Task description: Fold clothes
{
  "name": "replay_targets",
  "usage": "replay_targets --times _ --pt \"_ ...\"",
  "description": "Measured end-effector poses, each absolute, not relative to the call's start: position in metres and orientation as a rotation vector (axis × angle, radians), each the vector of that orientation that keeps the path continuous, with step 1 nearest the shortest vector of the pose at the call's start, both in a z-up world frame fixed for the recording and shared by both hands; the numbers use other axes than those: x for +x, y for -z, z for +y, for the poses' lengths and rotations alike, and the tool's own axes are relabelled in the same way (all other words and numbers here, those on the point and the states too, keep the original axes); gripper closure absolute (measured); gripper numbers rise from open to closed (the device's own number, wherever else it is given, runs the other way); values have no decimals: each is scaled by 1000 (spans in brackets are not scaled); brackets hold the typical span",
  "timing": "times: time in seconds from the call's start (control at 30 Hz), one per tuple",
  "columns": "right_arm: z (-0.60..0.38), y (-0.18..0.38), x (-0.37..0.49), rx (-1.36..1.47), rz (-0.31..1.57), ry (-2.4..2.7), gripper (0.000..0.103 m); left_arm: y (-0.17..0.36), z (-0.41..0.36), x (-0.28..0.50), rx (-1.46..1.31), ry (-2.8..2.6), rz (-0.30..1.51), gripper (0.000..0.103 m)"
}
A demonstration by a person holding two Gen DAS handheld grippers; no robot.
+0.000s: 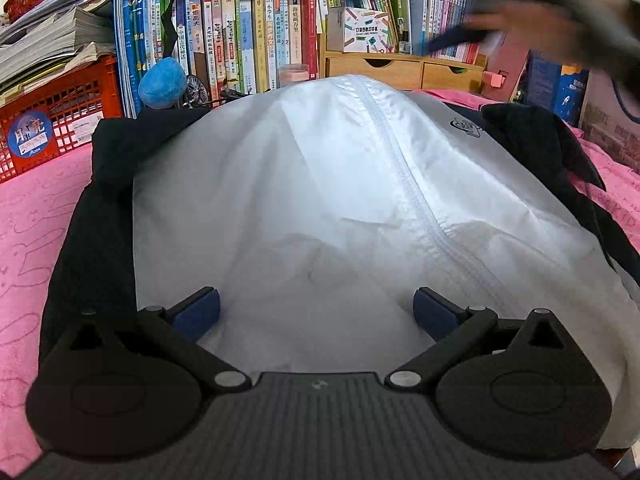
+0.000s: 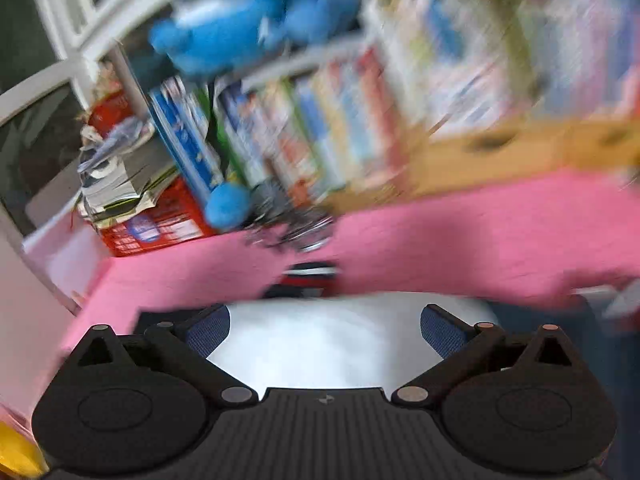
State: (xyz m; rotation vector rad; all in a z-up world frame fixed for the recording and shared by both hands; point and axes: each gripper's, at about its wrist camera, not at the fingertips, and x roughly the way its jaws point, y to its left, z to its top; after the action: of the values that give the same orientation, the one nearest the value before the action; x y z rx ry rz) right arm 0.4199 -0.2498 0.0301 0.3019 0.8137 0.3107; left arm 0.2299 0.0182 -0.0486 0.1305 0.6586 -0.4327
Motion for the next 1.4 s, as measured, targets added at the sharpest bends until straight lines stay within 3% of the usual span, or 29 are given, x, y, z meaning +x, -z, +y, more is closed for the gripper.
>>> replay_targets --times 0.13,0.27,0.33,0.37,0.4,0.43,0.63,0.73,0.77,0.8,0.87,0.93,1.13,1.23,1.27,1.4 --pt "-168 15 515 308 1036 -256 0 48 21 229 112 443 652 0" --pt "-107 57 551 81 1218 -99 0 47 25 228 80 464 643 0" --pt "-85 58 540 -69 1176 -82 18 47 28 229 56 478 638 0" --pt "-75 56 533 -133 1146 -89 44 47 30 229 43 484 637 0" --pt "-70 48 526 -137 1123 -129 82 47 31 230 31 488 636 0" --pt "-68 40 521 -95 1124 -162 93 47 33 230 19 493 636 0" --pt "-5 -56 487 25 963 -517 94 45 38 231 -32 512 632 0" --pt "26 -105 454 40 864 -788 85 45 37 232 -34 512 636 0" --pt "35 -120 443 29 832 -866 71 45 37 232 -33 509 641 0" --pt "37 -127 433 -10 802 -880 38 45 36 232 -33 508 642 0" --pt "29 -132 423 -104 733 -812 1 45 36 232 -33 506 643 0" --pt "8 -121 428 -188 705 -688 1 46 35 232 -34 496 661 0" --pt "-118 -39 490 -156 922 -229 5 47 32 233 -24 489 667 0" --pt "-164 3 502 -122 1043 -99 21 47 32 233 -18 488 666 0" --pt "-177 15 503 -72 1097 -103 34 47 32 233 -16 487 665 0" --pt "-188 18 468 -15 1147 -272 43 46 31 234 -13 481 666 0"
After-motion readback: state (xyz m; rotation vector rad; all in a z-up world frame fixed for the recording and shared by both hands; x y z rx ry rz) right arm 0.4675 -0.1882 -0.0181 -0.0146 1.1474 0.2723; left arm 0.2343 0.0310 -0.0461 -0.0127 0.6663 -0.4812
